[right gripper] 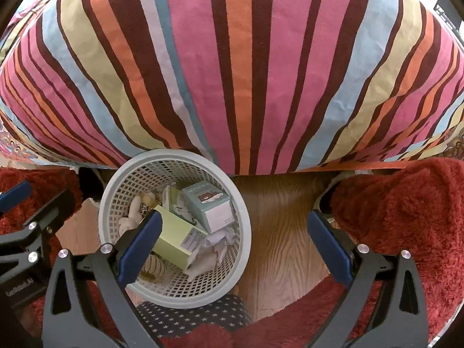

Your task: Collect trash

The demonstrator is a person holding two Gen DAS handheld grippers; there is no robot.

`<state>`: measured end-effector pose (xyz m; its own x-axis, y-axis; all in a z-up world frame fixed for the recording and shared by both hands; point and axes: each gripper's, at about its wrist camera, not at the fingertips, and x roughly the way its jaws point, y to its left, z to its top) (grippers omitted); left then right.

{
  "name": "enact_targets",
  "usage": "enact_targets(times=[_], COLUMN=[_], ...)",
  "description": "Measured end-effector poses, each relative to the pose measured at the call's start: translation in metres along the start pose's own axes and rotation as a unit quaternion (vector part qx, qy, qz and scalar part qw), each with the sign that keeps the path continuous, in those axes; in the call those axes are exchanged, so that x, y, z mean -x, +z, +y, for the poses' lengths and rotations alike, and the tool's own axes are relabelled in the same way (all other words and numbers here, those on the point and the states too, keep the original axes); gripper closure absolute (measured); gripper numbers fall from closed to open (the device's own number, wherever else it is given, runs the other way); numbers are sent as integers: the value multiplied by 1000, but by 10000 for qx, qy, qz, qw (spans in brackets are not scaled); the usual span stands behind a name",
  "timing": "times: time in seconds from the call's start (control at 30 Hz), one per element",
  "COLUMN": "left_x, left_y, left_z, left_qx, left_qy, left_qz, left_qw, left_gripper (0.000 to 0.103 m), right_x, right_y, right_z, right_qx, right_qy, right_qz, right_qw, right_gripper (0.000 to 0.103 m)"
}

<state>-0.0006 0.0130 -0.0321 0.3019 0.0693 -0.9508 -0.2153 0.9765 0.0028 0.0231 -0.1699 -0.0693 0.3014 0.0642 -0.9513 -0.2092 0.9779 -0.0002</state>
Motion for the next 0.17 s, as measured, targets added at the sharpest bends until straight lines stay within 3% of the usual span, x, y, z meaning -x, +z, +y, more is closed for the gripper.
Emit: enact_targets(times=[0.17], left_x=[-2], left_y=[-2], left_z=[1], left_qx=[22], left_qy=[42], left_qz=[49], left_qw=[10000], left_gripper=[8], right_x=[-1], right_y=[-1], right_z=[2], right_qx=[0], right_qy=[-10], right_qz=[12], right_qw=[10000], right_gripper=[7])
